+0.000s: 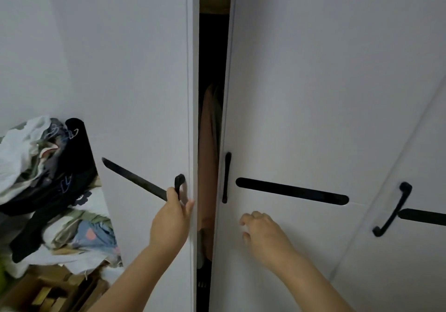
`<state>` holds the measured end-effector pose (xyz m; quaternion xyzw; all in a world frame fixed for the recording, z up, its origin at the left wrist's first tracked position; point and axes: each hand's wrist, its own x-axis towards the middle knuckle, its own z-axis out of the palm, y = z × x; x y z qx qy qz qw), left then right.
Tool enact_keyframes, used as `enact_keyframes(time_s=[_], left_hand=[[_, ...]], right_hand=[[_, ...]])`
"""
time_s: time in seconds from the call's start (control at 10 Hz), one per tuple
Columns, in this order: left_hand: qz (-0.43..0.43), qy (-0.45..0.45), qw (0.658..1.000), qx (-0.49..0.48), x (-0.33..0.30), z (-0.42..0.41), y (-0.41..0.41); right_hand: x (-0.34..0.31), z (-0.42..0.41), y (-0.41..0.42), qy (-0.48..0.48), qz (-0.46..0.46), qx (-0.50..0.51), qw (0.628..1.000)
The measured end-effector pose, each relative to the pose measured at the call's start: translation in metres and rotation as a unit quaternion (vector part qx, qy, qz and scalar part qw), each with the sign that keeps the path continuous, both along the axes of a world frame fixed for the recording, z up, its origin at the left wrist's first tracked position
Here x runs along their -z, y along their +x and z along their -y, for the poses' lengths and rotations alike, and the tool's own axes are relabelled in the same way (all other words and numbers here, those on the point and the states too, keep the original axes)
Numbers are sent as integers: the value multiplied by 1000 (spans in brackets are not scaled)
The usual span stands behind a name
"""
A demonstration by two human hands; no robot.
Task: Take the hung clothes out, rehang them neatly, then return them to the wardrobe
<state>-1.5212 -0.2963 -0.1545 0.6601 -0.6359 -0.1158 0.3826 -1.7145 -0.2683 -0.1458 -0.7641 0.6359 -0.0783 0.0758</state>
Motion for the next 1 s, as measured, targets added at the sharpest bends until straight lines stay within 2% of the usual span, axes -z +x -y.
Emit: enact_keyframes(time_s=[0.3, 0.5, 0.6, 1.0], left_hand=[[-5, 76, 995, 64, -7, 67, -28], [26, 77, 993, 89, -8, 99, -37], [-10, 95, 990, 99, -10, 108, -39], [110, 71, 977, 169, -15, 114, -15]], right_hand=[[-2, 7, -17, 10, 9, 64, 998], [-7, 14, -15, 23, 0, 118, 993], [-8, 17, -10, 26, 0, 143, 989], [0, 7, 26, -4, 11, 192, 981]])
